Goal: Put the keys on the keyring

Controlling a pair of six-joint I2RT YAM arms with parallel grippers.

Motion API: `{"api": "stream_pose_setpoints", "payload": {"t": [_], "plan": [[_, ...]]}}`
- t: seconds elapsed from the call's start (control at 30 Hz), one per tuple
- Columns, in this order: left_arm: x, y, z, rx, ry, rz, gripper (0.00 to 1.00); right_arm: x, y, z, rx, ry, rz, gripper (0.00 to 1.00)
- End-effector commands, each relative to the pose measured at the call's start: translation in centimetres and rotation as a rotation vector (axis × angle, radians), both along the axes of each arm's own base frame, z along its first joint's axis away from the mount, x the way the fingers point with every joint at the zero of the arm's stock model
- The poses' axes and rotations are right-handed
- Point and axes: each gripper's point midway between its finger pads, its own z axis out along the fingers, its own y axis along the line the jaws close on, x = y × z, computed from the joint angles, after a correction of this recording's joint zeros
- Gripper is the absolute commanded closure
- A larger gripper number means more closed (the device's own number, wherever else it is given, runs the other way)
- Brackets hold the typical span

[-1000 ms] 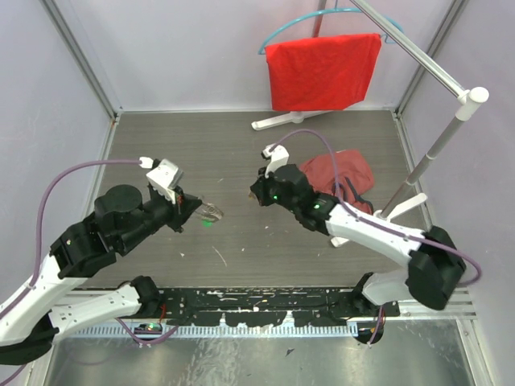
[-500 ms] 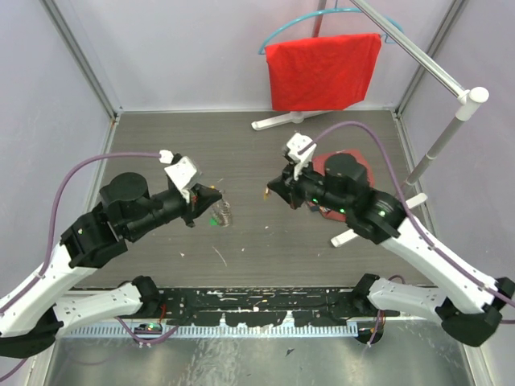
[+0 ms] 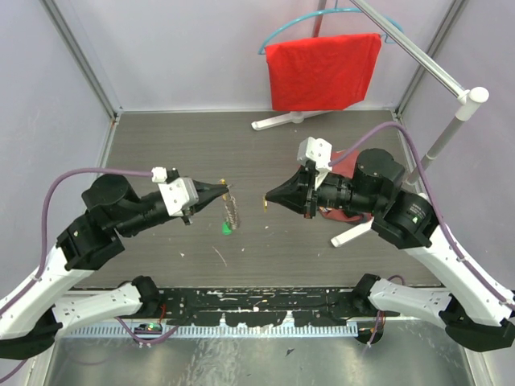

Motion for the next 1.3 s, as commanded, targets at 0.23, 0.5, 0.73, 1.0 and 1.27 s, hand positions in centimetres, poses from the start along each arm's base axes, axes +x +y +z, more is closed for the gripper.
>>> {"api": "stream_pose_setpoints", "payload": {"t": [0.23,0.5,0.73,1.0,1.27], "plan": [[-1.7,-0.2,3.6,-0.071,-0.17,-0.101,1.0,-1.6,1.5,4.1,0.133,-0.012,0.122,0.99],[-0.7,-0.8,2.4,0.006,-0.125,-0.079,1.0,-0.4,2.6,4.1,0.139,0.011,0.102,0.99],[-0.2,-0.7,1.7,0.06,-0.117,-0.059,1.0,-0.4,3.3,4.2,0.149,0.028,0.134,0.99],[-0.1,-1.0,1.0,0.085,-0.099,-0.068,1.0,-0.2,4.0,4.5,0.175,0.038,0.146,0.99],[0.0,-1.1,0.8,0.09,-0.095,-0.067,1.0,0.3,4.7,3.8,0.166,0.06,0.152,0.99]]}}
